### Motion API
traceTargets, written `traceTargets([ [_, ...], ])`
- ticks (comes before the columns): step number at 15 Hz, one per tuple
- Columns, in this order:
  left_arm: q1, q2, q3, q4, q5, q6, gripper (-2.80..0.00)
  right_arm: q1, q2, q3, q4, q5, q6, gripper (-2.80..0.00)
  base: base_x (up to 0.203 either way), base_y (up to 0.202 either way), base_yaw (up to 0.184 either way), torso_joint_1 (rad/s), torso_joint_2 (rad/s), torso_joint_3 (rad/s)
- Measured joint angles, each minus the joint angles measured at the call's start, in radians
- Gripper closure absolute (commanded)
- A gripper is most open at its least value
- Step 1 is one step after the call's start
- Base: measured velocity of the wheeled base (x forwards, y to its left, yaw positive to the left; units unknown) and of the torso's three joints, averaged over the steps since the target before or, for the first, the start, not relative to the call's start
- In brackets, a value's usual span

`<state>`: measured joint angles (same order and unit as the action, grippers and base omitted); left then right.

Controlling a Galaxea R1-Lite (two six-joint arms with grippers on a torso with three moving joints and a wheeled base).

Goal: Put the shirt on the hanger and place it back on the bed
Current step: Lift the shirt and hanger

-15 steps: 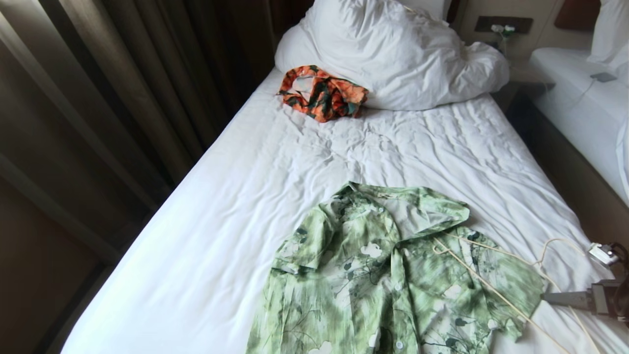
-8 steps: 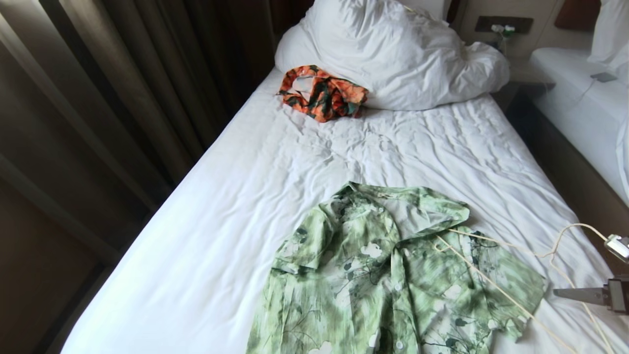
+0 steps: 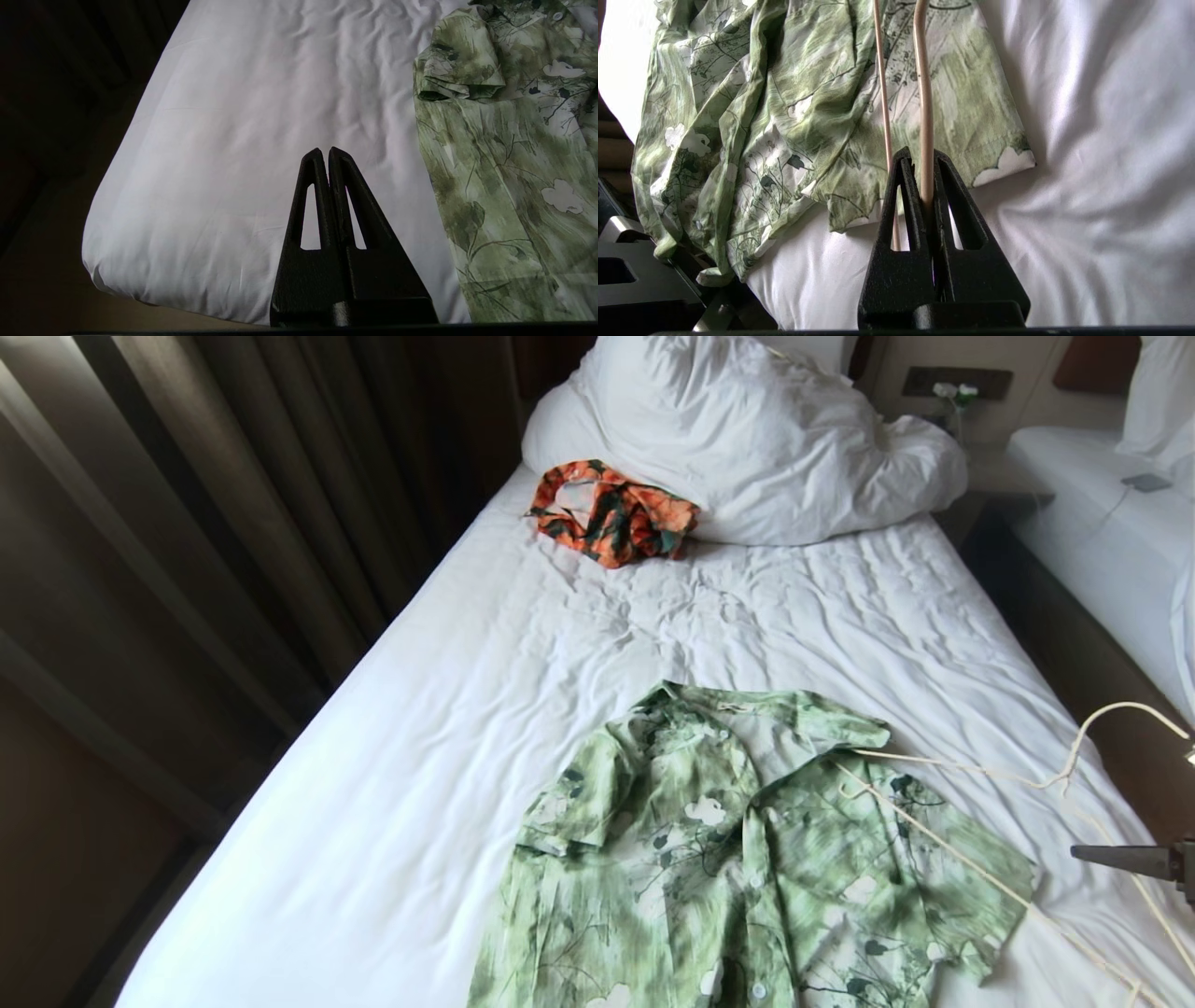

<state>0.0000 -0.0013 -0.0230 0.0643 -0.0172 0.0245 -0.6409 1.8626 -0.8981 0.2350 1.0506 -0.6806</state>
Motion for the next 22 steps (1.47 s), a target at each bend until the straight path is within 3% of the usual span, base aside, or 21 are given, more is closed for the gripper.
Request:
traceTargets([
  [7,0.000,0.000,0.000,0.000,0.000,0.000,0.00,0.052,-0.161,0.006,-0.011,0.078,-0.010,0.00,0.000,0.000,0.000,0.000,0.00,0.000],
  [14,0.000,0.000,0.000,0.000,0.000,0.000,0.00,0.118,-0.257,0.002,-0.108,0.134,-0.013,0.00,0.000,0.000,0.000,0.000,0.00,0.000],
  [19,0.000,0.000,0.000,0.000,0.000,0.000,0.00,0.133,-0.234,0.006,-0.176,0.271,-0.013,0.00,0.000,0.000,0.000,0.000,0.00,0.000],
  [22,0.000,0.000,0.000,0.000,0.000,0.000,0.00,0.135,-0.187,0.000,-0.216,0.399,-0.013,0.00,0.000,0.000,0.000,0.000,0.00,0.000],
])
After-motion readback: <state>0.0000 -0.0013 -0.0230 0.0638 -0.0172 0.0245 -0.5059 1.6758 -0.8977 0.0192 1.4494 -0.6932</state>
